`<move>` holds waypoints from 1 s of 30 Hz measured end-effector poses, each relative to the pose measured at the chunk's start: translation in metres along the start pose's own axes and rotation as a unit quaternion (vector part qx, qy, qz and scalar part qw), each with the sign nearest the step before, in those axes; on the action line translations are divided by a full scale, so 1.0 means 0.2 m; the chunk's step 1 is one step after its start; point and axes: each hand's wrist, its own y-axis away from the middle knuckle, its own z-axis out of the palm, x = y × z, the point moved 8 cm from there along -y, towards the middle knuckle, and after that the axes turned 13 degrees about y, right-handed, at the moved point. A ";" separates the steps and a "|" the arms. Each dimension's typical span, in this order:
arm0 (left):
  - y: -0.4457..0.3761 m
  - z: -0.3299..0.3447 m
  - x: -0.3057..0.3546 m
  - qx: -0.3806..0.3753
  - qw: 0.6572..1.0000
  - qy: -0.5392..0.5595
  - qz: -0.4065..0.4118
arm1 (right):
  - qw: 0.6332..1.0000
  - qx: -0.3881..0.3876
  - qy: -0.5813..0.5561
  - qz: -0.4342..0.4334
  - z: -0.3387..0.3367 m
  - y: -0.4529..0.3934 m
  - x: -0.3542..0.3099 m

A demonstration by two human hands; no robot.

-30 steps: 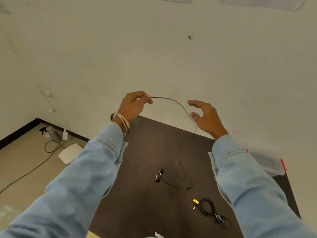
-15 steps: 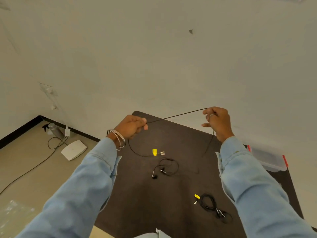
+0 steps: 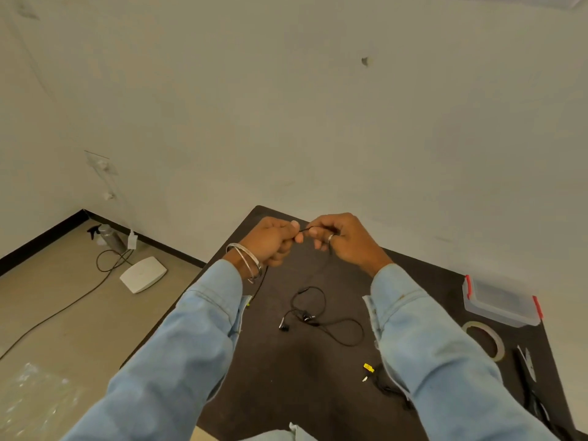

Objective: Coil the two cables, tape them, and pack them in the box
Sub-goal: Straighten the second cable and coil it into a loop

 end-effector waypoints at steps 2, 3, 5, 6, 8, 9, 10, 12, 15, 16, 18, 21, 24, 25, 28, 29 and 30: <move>0.01 -0.02 -0.03 -0.003 1.000 0.014 -0.010 | 0.998 0.054 -0.007 0.040 -0.07 0.00 0.06; 0.02 -0.04 -0.04 -0.002 1.000 0.024 -0.014 | 0.993 0.097 -0.007 0.063 -0.12 0.01 0.09; 0.03 -0.06 -0.07 -0.005 0.999 0.041 -0.021 | 0.979 0.175 -0.005 0.107 -0.21 0.02 0.17; 0.04 -0.06 -0.08 -0.011 0.999 0.047 -0.023 | 0.974 0.192 0.002 0.120 -0.24 0.03 0.18; 0.06 -0.05 -0.08 -0.030 0.998 0.048 -0.013 | 0.972 0.193 0.013 0.135 -0.25 0.03 0.20; 0.06 -0.05 -0.07 -0.040 0.998 0.046 -0.001 | 0.970 0.195 0.014 0.142 -0.24 0.04 0.20; 0.07 -0.04 -0.07 -0.047 0.998 0.049 0.011 | 0.968 0.202 0.006 0.150 -0.24 0.05 0.21; 0.09 -0.04 -0.08 -0.058 0.996 0.073 0.012 | 0.958 0.227 -0.020 0.177 -0.24 0.07 0.24; 0.12 -0.05 -0.12 -0.063 0.992 0.105 0.002 | 0.943 0.253 -0.033 0.213 -0.25 0.09 0.31; 0.13 -0.05 -0.13 -0.059 0.992 0.115 0.003 | 0.941 0.253 -0.033 0.221 -0.25 0.10 0.32; 0.13 -0.05 -0.14 -0.043 0.988 0.145 0.006 | 0.941 0.240 -0.037 0.235 -0.23 0.10 0.35; 0.13 -0.02 -0.14 -0.029 0.973 0.231 0.005 | 0.954 0.181 -0.034 0.238 -0.15 0.09 0.34; 0.13 0.01 -0.10 -0.030 0.947 0.319 0.013 | 0.964 0.125 -0.005 0.236 -0.03 0.10 0.35; 0.13 0.01 -0.09 -0.027 0.941 0.338 0.018 | 0.968 0.103 0.011 0.229 0.02 0.11 0.35; 0.12 0.01 -0.07 -0.013 0.933 0.359 0.032 | 0.981 0.021 0.051 0.188 0.18 0.12 0.33; 0.12 0.00 -0.07 -0.004 0.932 0.361 0.034 | 0.983 -0.009 0.058 0.172 0.23 0.13 0.31; 0.12 -0.01 -0.08 0.006 0.931 0.364 0.037 | 0.985 -0.038 0.063 0.157 0.27 0.14 0.29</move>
